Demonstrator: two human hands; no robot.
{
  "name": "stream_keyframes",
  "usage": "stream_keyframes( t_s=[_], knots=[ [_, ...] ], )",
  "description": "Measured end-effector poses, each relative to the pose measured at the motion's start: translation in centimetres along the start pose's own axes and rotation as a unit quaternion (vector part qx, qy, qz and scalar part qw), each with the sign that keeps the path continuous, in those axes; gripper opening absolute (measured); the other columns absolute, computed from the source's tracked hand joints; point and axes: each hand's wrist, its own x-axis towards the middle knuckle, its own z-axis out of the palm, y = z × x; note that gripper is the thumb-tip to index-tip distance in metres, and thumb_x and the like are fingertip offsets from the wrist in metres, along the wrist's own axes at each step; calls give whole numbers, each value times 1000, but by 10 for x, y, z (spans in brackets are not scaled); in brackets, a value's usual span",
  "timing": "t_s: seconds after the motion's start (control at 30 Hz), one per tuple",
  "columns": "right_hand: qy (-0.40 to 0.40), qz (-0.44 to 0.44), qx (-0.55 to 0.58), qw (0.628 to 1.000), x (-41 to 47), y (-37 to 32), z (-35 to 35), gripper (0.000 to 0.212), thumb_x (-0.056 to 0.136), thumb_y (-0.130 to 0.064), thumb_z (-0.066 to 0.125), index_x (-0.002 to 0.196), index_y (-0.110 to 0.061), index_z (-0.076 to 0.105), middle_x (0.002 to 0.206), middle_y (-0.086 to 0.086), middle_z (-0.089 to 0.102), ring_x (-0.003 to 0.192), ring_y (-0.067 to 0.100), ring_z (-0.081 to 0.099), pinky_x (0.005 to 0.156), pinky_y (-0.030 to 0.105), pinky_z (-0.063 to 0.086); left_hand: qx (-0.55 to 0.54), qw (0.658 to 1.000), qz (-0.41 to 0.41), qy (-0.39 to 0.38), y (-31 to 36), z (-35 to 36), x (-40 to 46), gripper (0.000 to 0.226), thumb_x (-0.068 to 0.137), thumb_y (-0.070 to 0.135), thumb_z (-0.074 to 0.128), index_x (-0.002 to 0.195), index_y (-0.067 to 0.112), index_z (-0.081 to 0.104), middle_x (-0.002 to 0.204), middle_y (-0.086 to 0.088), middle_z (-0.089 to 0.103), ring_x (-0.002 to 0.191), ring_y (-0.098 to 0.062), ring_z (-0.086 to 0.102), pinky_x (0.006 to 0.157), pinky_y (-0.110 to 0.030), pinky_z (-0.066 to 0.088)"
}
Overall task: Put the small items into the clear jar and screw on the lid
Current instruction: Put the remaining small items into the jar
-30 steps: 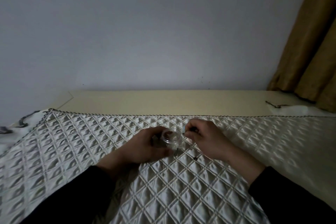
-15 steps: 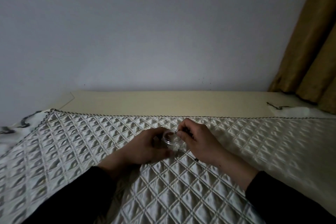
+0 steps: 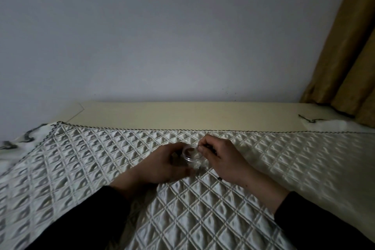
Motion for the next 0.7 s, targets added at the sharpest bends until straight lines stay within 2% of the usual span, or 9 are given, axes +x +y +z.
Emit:
stream_keyframes(
  t_s=[0.1, 0.27, 0.33, 0.47, 0.57, 0.63, 0.7],
  knots=[
    [-1, -4, 2, 1000, 0, 0, -1, 11, 98, -17, 58, 87, -16, 59, 69, -4, 55, 59, 4, 44, 58, 25, 37, 2, 1000, 5, -3, -1, 0, 1, 46, 69, 50, 92, 112, 39, 78, 113, -13, 84, 93, -11, 72, 98, -58, 65],
    [-5, 0, 3, 1000, -1, -2, -1, 12, 98, -18, 56, 89, -14, 61, 73, 5, 60, 63, 8, 47, 60, 32, 40, -1, 1000, 2, -6, -1, 0, 1, 39, 68, 52, 91, 105, 51, 78, 114, -6, 85, 90, -6, 73, 91, -43, 67],
    [-5, 2, 2, 1000, -1, -2, -1, 13, 99, -18, 56, 90, -12, 63, 73, 5, 61, 63, 9, 48, 61, 32, 41, 3, 1000, 2, -5, -1, 0, 1, 40, 68, 53, 91, 105, 51, 79, 113, -6, 85, 89, -6, 73, 90, -41, 66],
    [-4, 6, 1, 1000, -1, -2, -2, 12, 98, -17, 57, 91, -13, 66, 76, 0, 65, 68, 13, 56, 64, 32, 44, -4, 1000, -2, 3, -3, 0, 1, 52, 66, 52, 92, 113, 34, 78, 113, -14, 86, 92, -12, 73, 97, -56, 66],
    [3, 9, 13, 1000, -2, 0, -5, 10, 97, -18, 59, 98, -21, 68, 74, -20, 64, 65, 0, 57, 59, 15, 40, -5, 1000, -3, 0, -3, 0, 0, 59, 65, 55, 95, 116, 28, 79, 114, -15, 85, 93, -12, 73, 100, -61, 64],
    [8, 13, 19, 1000, -4, 1, -9, 10, 95, -26, 61, 103, -31, 64, 71, -23, 61, 56, -1, 52, 54, 16, 38, -15, 1000, 1, 2, -4, 0, 0, 69, 63, 62, 99, 118, 26, 79, 115, -17, 85, 96, -16, 75, 102, -64, 63],
    [6, 8, -10, 1000, -7, 5, -16, 17, 88, -41, 62, 104, -38, 58, 72, -19, 59, 53, 2, 50, 54, 20, 41, -10, 1000, 7, 7, -4, 0, 1, 70, 62, 70, 98, 118, 34, 78, 116, -13, 86, 101, -26, 82, 104, -62, 65]
  ],
)
